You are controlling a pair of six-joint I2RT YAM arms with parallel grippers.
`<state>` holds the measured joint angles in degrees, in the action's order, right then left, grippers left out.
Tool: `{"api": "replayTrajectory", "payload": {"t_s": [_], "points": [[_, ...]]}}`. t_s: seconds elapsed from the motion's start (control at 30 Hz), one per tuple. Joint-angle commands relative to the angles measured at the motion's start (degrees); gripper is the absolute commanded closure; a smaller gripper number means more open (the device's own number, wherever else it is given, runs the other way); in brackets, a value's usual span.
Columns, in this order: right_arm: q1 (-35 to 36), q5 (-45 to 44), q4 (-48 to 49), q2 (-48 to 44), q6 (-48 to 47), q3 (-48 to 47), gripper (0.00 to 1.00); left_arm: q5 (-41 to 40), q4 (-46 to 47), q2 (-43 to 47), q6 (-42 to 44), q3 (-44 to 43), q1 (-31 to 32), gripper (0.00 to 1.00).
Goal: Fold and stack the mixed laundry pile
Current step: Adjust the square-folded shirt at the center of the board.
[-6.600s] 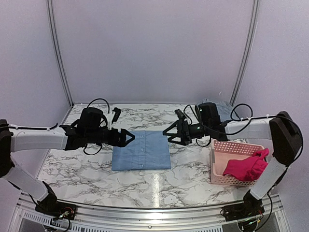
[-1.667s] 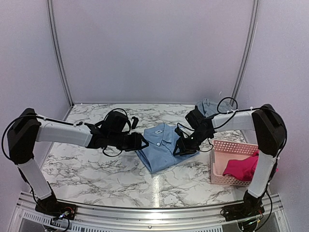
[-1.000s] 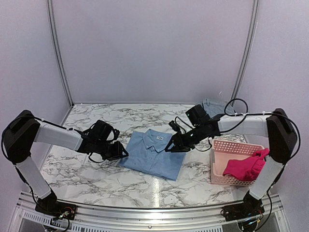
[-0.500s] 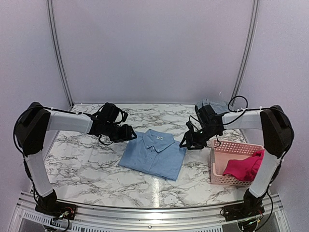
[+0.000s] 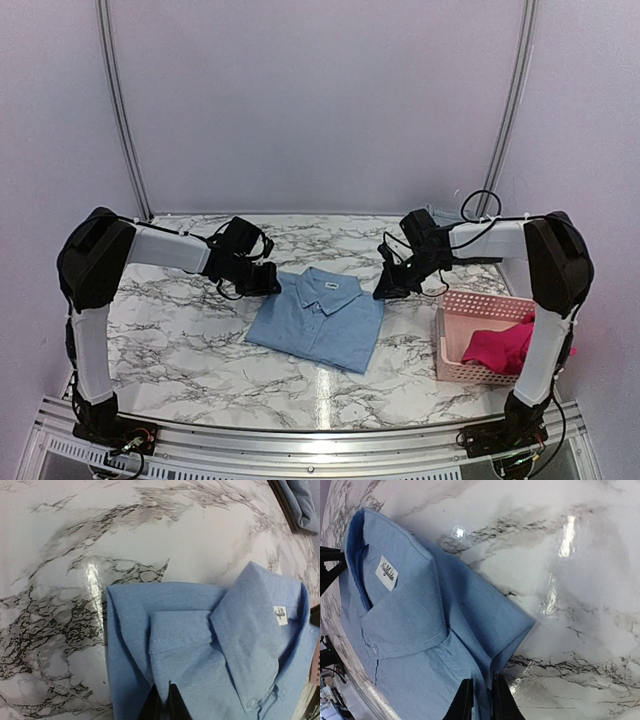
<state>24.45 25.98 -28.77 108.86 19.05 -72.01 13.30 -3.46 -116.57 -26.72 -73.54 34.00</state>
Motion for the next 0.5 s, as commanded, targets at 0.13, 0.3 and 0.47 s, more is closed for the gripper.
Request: {"api": "replayTrajectory", "payload": {"t_s": [0.13, 0.3, 0.47], "points": [[-0.28, 0.14, -2.82, 0.13, -3.81, -7.09, 1.00, -2.92, -1.11, 8.41, 0.35, 4.84, -0.63, 1.00], [-0.29, 0.59, -1.93, 1.60, -4.66, -8.41, 1.00, -3.91, 0.02, 9.02, 0.26, 6.54, -1.15, 1.00], [-0.35, -1.15, 0.11, 6.24, -5.76, -8.87, 1.00, -4.72, 1.36, 5.25, -1.38, 6.43, -2.32, 1.00]]}}
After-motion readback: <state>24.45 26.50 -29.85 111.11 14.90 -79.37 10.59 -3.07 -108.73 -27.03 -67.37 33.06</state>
